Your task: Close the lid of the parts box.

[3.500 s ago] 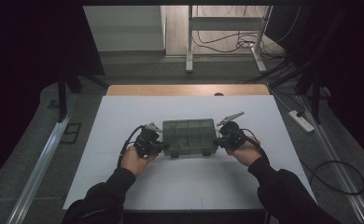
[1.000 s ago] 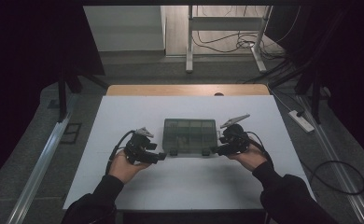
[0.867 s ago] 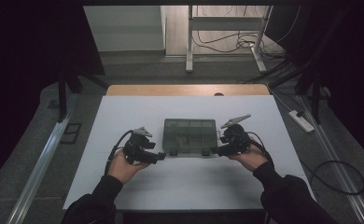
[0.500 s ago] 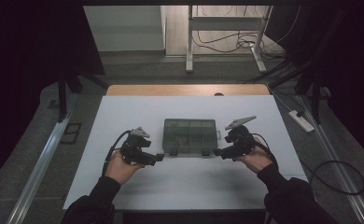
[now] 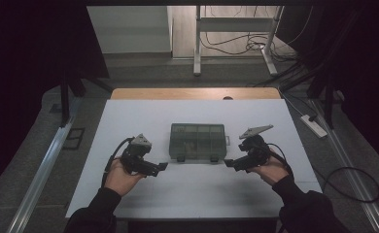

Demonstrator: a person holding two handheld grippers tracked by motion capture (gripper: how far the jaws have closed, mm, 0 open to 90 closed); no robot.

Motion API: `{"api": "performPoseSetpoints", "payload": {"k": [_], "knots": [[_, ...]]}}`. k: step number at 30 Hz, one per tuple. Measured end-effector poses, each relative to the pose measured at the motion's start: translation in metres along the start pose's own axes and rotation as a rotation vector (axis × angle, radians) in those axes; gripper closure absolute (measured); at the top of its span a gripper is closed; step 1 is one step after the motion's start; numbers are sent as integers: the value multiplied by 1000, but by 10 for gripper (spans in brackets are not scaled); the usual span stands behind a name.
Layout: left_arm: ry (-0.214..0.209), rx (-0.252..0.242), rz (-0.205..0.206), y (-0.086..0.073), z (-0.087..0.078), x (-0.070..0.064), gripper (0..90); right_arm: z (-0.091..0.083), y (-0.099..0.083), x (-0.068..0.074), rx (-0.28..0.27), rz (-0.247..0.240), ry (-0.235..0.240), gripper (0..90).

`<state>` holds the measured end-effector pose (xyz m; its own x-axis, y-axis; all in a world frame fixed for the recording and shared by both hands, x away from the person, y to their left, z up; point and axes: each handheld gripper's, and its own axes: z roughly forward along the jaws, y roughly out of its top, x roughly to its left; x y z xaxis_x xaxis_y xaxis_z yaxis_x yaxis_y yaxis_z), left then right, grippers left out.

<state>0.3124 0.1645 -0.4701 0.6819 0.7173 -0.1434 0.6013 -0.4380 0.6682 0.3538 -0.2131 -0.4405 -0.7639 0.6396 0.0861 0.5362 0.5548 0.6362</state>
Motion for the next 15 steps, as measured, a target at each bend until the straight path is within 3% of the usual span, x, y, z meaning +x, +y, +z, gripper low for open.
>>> {"api": "performPoseSetpoints", "payload": {"k": [15], "knots": [[21, -29, 6, -9, -8, -1, 0, -5, -16, 1, 8, 4, -33, 0]]}}
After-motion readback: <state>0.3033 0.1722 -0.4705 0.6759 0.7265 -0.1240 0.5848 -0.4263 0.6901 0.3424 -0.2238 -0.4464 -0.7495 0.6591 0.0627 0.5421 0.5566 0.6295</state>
